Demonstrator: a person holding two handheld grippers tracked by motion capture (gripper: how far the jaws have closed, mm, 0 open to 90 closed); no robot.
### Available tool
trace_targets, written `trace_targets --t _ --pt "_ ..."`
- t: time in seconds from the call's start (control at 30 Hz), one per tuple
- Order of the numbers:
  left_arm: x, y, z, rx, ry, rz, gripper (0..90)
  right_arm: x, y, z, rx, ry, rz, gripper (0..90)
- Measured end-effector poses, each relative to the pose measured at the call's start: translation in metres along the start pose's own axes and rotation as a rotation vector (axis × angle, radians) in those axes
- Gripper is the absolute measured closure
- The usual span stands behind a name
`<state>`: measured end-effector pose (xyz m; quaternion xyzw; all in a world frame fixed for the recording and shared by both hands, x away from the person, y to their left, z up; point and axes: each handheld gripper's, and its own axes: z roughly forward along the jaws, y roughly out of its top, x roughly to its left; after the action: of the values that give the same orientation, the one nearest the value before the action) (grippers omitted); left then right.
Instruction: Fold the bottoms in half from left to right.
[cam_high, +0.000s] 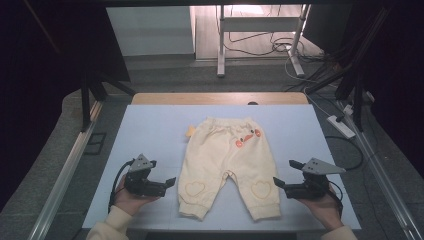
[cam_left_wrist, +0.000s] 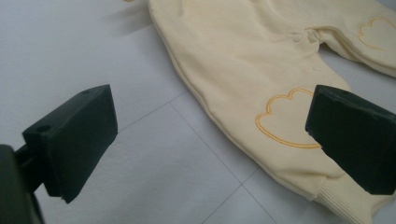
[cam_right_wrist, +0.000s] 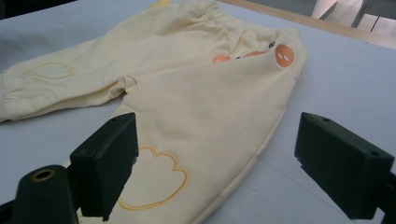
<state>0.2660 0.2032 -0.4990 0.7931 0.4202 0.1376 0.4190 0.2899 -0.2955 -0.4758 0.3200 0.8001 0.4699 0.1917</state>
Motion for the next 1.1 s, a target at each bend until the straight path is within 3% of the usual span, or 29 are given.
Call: trace_targets --t 1.1 --pt "0.0048 -0.0012 -0.0002 -0.006 -0.003 -0.007 3.7 0.0023 -0.0010 0.0037 0.018 -0.010 -0.029 14.7"
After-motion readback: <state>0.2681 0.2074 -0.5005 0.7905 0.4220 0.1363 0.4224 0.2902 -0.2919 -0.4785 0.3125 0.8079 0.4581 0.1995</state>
